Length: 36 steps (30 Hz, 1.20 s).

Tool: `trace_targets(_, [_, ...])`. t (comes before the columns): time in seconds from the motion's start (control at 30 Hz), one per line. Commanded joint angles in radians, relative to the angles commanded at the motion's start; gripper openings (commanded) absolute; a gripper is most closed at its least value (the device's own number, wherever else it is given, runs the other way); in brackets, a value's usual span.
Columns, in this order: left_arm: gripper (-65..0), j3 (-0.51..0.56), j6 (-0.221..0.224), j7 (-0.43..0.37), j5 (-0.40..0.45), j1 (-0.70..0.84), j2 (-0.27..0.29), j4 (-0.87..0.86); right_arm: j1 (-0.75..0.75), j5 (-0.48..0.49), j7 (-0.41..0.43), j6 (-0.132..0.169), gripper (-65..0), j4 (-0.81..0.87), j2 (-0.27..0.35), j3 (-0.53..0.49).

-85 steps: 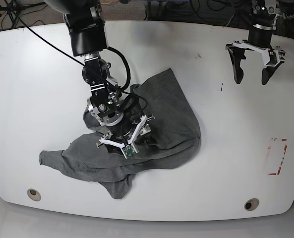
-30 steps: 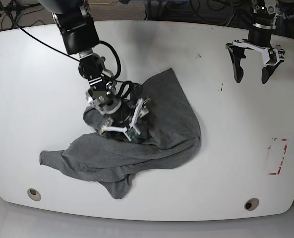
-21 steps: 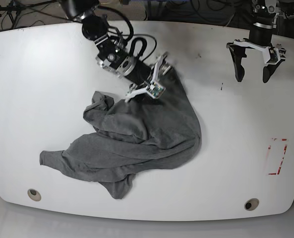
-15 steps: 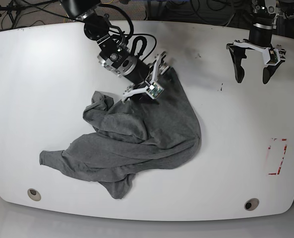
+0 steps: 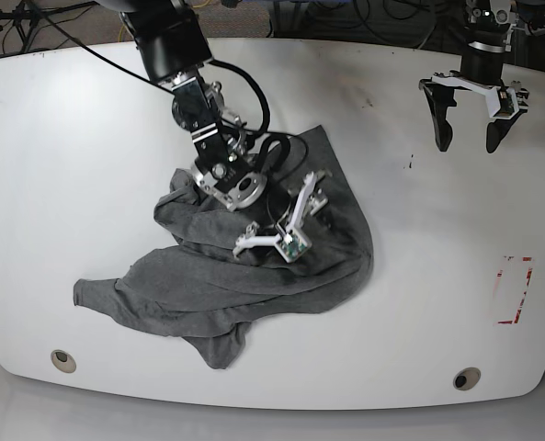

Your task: Fold the T-shirt properly

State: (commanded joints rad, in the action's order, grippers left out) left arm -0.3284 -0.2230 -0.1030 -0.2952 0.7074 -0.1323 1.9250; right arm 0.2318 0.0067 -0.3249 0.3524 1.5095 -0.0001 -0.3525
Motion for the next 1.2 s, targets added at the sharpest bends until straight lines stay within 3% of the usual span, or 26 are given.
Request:
trace_targets(0.33, [-16.1,-0.003,-0.002,0.004,0.004,0.0,0.002,0.003,0.01,-0.026,0.004,-0.021,-25.8,-0.061,0.062,0.004])
trace_targets(0.67, [-15.9,-0.005,-0.003,-0.003,-0.002,-0.004,0.002,0.004,0.042,-0.046,0.03,-0.019,-26.0,-0.175,0.066,0.039])
trace_targets(0.73, [-16.0,-0.004,-0.002,-0.008,-0.001,-0.004,0.002,0.005,0.075,-0.042,0.075,-0.02,-25.7,-0.255,0.083,0.032])
trace_targets(1.07, [-16.0,-0.004,-0.004,-0.01,-0.001,-0.001,0.004,0.008,0.137,-0.037,0.116,-0.019,-25.4,-0.335,0.073,0.011])
trace_targets(1.2, [-15.9,-0.004,-0.006,-0.008,-0.002,0.007,0.004,0.004,0.131,-0.014,0.14,-0.037,-25.8,-0.347,0.079,0.004])
